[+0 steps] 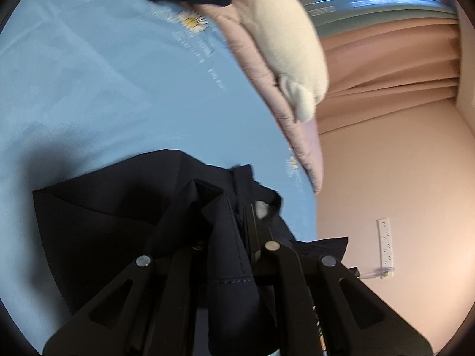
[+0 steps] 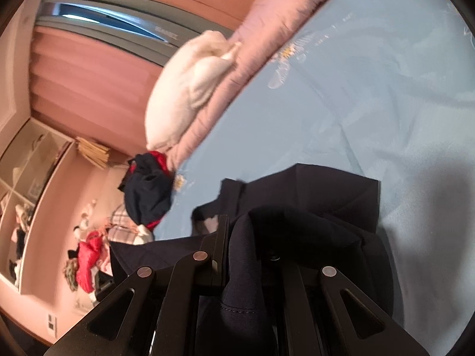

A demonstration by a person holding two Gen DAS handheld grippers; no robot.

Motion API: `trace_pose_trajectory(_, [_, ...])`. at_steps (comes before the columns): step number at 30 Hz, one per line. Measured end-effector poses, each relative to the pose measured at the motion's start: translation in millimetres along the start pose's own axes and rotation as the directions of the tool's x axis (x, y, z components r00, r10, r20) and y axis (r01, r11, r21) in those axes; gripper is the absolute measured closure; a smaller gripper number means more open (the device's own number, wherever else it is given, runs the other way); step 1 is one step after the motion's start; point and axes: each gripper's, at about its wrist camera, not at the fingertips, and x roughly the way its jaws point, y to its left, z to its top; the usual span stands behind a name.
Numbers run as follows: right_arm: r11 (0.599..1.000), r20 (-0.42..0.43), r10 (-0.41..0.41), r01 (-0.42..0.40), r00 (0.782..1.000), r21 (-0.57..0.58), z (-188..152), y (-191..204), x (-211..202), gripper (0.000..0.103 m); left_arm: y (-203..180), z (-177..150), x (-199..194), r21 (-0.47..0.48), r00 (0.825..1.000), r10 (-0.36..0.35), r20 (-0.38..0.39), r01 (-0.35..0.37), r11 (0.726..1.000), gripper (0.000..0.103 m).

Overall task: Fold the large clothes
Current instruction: 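Lift the hem with both grippers and fold it toward the collar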

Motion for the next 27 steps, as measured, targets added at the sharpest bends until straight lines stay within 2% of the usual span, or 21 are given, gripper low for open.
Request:
trace_pose_trajectory(4, [0.998,-0.029,-0.043,0.044,0.999,0.033,6.2,-9.0,14.8,0.095,15.3,6.7,18.4,-0.057,0.998,0.053,-0.028,-0.055,0.997,0.094])
trace_pose_trajectory(10, [0.991,-0.076,-0.093,0.099,0.993,0.090,11.8,-28.0,34.9,0.095,35.8,12.9,37.6,-0.131,0.994,0.092,-0.060,-0.099,0.986,0.093])
trace_pose_trajectory(15, [0.983,-0.108,-0.093,0.108,0.990,0.147,14.8,-40.4,41.9,0.095,44.6,19.4,46.4,-0.188,0.990,0.106,-0.093,-0.122,0.975,0.091])
trace_pose_trajectory(18, [0.973,-0.126,-0.090,0.114,0.988,0.199,17.8,-44.3,44.0,0.094,40.0,22.2,46.9,-0.183,0.990,0.110,-0.093,-0.126,0.975,0.091])
trace_pose_trajectory(20, [0.969,-0.129,-0.080,0.107,0.988,0.223,19.9,-42.6,44.6,0.090,37.8,23.9,48.2,-0.188,0.990,0.103,-0.099,-0.121,0.975,0.085])
trace_pose_trajectory(24, [0.965,-0.117,-0.019,0.049,0.993,0.259,22.8,-39.5,40.6,0.068,36.1,28.7,46.5,-0.206,0.994,0.068,-0.084,-0.084,0.975,0.078])
trace_pose_trajectory(27, [0.957,-0.099,0.021,0.009,0.995,0.289,25.5,-38.2,36.7,0.063,33.7,32.3,43.4,-0.205,0.996,0.055,-0.069,-0.068,0.976,0.076])
